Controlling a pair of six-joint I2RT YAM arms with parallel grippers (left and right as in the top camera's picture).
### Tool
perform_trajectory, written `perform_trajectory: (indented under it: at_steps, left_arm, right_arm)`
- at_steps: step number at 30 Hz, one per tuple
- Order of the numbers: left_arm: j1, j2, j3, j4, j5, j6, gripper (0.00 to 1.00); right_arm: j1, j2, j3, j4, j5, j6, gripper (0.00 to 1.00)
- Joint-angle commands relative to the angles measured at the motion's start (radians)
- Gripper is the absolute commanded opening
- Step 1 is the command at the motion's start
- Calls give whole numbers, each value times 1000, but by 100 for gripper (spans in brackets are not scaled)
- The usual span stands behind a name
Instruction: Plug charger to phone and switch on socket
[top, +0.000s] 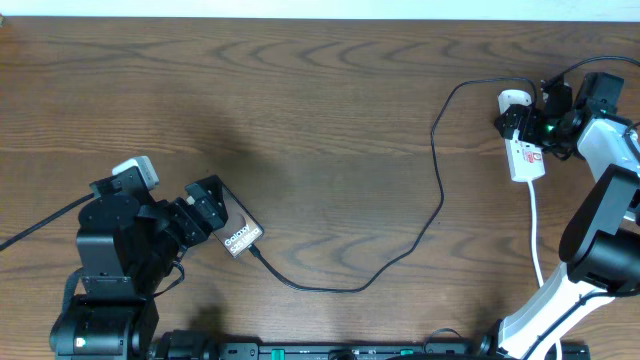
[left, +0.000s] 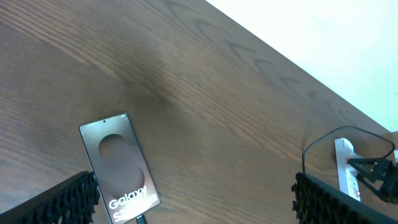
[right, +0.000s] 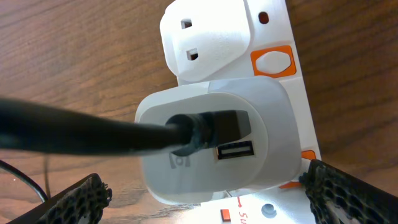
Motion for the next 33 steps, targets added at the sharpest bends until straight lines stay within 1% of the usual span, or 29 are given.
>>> perform_trajectory:
  at_steps: [1,11,33]
  left_arm:
    - [-2,0,19,0,-3,24,98]
    - [-2,0,19,0,-2,24,98]
    - [-2,0,19,0,-3,24,98]
  right_arm:
    - [4,9,8,-4,-94,18,99]
    - [5,9,8,4,-154,33,99]
    - [5,9,5,-27,-153,33,99]
